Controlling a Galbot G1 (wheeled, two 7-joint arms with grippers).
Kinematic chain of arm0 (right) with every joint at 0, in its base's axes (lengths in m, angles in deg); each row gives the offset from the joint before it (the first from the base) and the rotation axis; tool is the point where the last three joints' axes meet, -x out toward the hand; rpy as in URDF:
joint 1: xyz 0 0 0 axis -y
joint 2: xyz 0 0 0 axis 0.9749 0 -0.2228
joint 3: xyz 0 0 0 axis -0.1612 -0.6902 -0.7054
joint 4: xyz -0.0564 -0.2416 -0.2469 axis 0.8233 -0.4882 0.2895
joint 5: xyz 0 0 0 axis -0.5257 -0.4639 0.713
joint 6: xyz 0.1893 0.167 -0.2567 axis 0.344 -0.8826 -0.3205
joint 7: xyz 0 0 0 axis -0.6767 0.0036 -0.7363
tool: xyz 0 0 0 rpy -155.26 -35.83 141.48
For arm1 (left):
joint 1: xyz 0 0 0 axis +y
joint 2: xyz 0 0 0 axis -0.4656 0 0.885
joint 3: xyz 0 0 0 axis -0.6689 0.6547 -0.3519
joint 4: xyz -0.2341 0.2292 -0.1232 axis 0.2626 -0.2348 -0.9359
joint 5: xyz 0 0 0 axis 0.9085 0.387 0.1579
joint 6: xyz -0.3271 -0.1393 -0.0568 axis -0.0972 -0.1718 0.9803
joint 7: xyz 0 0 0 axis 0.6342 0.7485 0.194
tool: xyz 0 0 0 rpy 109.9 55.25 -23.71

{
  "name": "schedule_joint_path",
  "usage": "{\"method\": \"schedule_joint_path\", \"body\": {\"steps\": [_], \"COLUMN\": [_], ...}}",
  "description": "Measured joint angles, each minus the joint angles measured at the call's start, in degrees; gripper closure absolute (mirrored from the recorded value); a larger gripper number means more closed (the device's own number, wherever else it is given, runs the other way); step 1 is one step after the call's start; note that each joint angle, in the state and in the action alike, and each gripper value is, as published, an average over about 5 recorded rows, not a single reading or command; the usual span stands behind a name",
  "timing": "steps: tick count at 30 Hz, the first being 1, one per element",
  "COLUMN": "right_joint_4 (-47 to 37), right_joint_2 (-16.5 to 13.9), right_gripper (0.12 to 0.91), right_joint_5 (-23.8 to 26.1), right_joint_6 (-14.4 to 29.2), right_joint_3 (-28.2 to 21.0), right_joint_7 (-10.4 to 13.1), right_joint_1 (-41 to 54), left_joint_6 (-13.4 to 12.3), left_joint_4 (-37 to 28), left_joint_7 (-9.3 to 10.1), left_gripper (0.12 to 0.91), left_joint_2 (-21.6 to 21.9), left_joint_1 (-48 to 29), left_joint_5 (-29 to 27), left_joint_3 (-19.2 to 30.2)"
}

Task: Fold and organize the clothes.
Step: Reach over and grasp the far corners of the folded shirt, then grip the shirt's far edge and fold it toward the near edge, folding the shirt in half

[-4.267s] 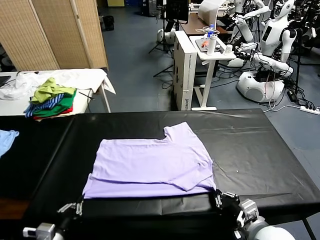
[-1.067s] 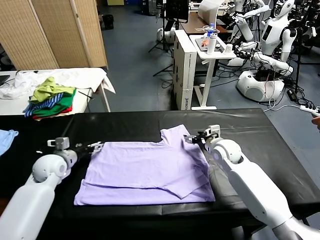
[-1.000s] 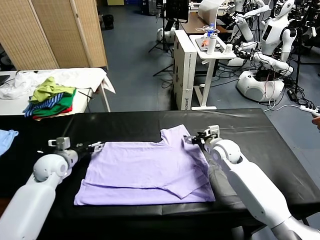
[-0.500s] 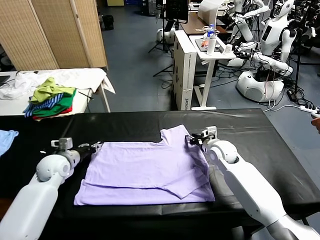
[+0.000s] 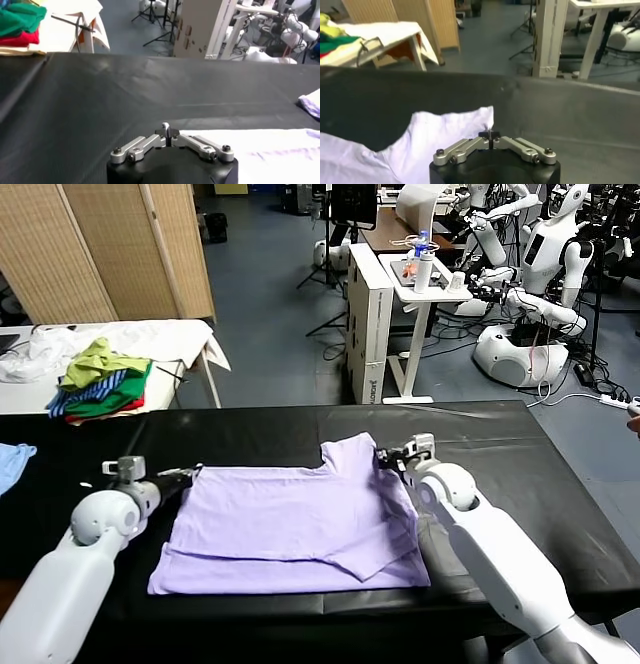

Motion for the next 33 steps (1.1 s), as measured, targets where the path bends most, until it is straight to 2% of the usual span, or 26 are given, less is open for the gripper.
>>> {"method": "schedule_joint_path", "body": {"steps": [9, 20, 25, 33], "right_joint_4": [7.5, 19.7, 24.8, 29.9], "right_joint_2": [-4.6, -11.3, -14.5, -16.4], "right_gripper": [0.886, 0.886, 0.886, 0.886], "right_joint_5": [-2.4, -3.2, -2.9, -1.3], "right_joint_6": [-1.0, -2.6, -4.1, -5.8], "right_joint_3": [2.7, 8.8, 11.8, 13.5], "right_joint_7": [0.0, 0.1, 1.0, 1.8], "right_joint_1": [-5.1, -14.9, -21.0, -29.6], "left_joint_6": [0.4, 0.4, 0.3, -0.1], "left_joint_4": [5.7, 16.0, 20.1, 24.3], "left_joint_7": [0.43, -0.07, -0.39, -1.51], "left_gripper": [0.878, 0.875, 0.875, 0.878], "left_joint_2": [3.2, 7.3, 8.5, 9.0], "left_joint_1": [3.8, 14.0, 18.9, 25.5], "left_joint_5": [2.6, 4.3, 4.1, 1.8], "left_joint_3": [-2.9, -9.4, -11.5, -14.1]}}
